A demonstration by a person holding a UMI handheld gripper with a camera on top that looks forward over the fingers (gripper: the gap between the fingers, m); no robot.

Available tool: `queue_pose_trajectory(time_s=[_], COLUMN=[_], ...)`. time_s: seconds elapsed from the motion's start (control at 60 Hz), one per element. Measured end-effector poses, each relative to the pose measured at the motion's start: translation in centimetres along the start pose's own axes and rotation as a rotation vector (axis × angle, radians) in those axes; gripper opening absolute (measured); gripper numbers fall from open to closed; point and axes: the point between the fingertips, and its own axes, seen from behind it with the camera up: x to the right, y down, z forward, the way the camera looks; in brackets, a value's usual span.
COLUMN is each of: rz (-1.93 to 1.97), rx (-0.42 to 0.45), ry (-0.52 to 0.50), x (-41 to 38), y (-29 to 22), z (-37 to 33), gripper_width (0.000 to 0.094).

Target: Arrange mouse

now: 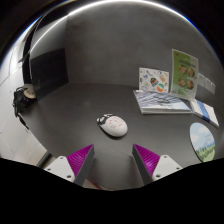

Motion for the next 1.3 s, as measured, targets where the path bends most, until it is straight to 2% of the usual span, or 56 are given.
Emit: queue_pose_trajectory(time_s=[0.083,0.117,0.217,0.467,0.483,0.55,0.7,0.767,0.833,0.9,0.967,1.067,1.133,1.2,1.3], rz=[-0.037,-0.041,-0.029,0.068,0.07,0.081,0.106,0.103,0.119,0.099,0.073,0.062,0.056,0.098,0.163], rx=[-0.018,0.007,0.008,-0.055,-0.057,-0.049,-0.073,-0.081,-0.042,0.038,0.133,0.246,0.26,0.248,0.125], ry=[0.031,0.042,0.075,0.114,0.111,0.138,0.179,0.157,0.121,0.141,0.185,0.318,0.396,0.467,0.509], x=[0.1,0.2,1.3,2.7,2.6,2.9,3.2,2.6,1.8,3.4,6.7,15.0,21.0,27.5,34.7], y=[-0.3,-1.3,-3.0,-6.1,-6.2,-6.5,-6.5,-6.7,-8.5,-11.9,-15.5,-19.1,-18.2,-14.9,-6.9], z=[2.6,3.4,5.6,10.6,10.8,11.3,11.3,11.1,10.0,7.5,4.0,-2.7,-5.5,-6.9,-6.7], gripper_width=[0.0829,0.0828,0.084,0.0828,0.086,0.055,0.0439,0.0412,0.0412,0.0413,0.0413,0.041,0.0408,0.0408,0.0406])
